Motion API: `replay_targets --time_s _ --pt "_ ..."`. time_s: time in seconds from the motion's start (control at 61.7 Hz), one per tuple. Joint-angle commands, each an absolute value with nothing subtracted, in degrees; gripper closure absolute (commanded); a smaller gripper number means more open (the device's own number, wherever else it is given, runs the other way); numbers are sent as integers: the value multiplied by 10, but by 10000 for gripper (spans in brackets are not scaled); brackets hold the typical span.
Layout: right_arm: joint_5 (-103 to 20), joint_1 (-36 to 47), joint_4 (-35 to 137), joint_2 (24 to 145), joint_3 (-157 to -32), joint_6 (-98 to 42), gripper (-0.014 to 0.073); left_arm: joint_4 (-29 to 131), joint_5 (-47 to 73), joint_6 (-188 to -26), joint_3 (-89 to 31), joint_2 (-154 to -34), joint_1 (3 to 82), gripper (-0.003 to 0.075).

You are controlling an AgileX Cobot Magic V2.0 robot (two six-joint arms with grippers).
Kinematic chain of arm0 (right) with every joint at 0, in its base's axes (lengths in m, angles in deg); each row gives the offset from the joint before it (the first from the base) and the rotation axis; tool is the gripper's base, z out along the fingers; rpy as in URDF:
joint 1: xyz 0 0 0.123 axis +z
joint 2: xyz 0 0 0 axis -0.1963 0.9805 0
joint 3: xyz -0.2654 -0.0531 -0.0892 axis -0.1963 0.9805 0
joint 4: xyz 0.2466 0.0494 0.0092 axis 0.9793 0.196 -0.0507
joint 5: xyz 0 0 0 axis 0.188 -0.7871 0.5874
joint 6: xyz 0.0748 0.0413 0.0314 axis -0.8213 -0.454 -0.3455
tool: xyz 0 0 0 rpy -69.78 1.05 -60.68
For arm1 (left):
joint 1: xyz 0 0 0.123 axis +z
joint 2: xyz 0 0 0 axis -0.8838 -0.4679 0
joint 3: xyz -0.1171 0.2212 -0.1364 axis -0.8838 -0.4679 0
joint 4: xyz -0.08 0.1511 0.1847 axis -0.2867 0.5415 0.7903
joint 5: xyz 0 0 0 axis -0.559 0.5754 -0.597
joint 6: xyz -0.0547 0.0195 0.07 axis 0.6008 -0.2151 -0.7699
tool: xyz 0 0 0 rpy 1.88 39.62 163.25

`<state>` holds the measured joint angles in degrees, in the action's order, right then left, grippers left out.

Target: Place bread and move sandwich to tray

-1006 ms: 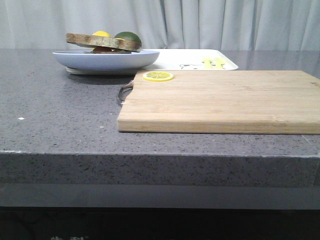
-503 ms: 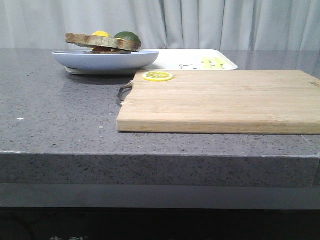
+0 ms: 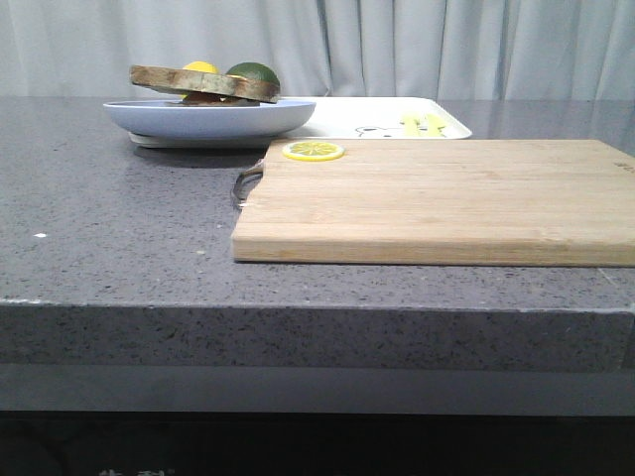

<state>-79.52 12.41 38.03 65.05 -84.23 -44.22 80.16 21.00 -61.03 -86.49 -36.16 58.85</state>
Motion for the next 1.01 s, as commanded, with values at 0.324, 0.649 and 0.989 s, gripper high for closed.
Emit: replay_targets --time_s 0.324,0.649,0.989 --pt "-759 121 376 650 -855 -441 712 803 258 -612 -868 -349 589 738" --pt "-754 111 378 630 -841 -441 712 803 258 -612 -868 -349 589 738" --pt "-465 -55 374 448 -620 -441 712 803 258 -612 -868 -350 589 738"
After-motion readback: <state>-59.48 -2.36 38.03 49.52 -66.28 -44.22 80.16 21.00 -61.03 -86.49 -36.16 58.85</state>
